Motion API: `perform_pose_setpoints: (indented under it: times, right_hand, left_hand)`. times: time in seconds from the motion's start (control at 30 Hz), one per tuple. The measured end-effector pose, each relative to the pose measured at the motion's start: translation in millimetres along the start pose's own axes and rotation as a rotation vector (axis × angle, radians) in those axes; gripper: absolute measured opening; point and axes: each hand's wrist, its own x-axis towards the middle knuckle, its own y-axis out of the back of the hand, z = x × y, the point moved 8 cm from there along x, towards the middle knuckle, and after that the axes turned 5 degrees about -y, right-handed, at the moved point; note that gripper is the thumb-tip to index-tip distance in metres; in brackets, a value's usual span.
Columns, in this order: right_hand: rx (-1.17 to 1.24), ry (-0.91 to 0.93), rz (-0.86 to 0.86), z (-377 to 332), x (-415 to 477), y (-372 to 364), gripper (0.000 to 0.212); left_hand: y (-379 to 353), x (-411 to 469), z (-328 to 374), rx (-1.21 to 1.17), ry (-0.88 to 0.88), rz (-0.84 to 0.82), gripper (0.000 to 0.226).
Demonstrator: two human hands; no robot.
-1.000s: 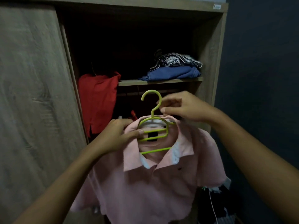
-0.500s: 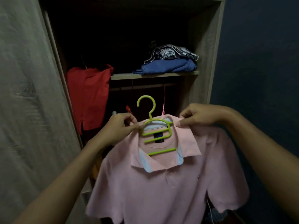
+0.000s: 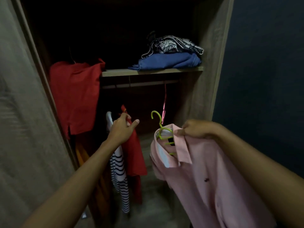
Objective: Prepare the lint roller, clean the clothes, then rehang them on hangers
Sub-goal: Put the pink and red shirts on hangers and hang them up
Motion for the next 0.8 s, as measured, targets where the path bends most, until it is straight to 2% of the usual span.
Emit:
perform_pose_setpoints:
  times: [0.13, 0.23, 0.33, 0.4, 0.6, 0.8]
  right_hand:
    - [0.438, 0.027, -0.059, -8, 34, -22, 0.038]
    - [0.612, 0.072, -0.073, -23, 56, -26, 0.025]
    - [0.637, 0.094, -0.045, -41, 84, -24, 0.030]
    - [0.631, 0.124, 0.000, -55, 103, -18, 0.022]
    - [0.723, 0.158, 0.098, -81, 152, 7, 0.028]
    - [0.712, 0.185, 0.146, -103, 195, 20, 0.020]
  left_hand:
    - [-9, 18, -15, 0.103, 0.074, 0.025, 0.049]
    - [-8, 30, -22, 0.244, 0.122, 0.052, 0.061]
    - [-5, 41, -29, 0.335, 0.187, 0.089, 0.068]
    - [-4, 50, -35, 0.379, 0.230, 0.089, 0.068]
    - [-9, 71, -46, 0.457, 0.234, 0.014, 0.044]
    - [-8, 82, -61, 0.480, 0.231, -0.074, 0.039]
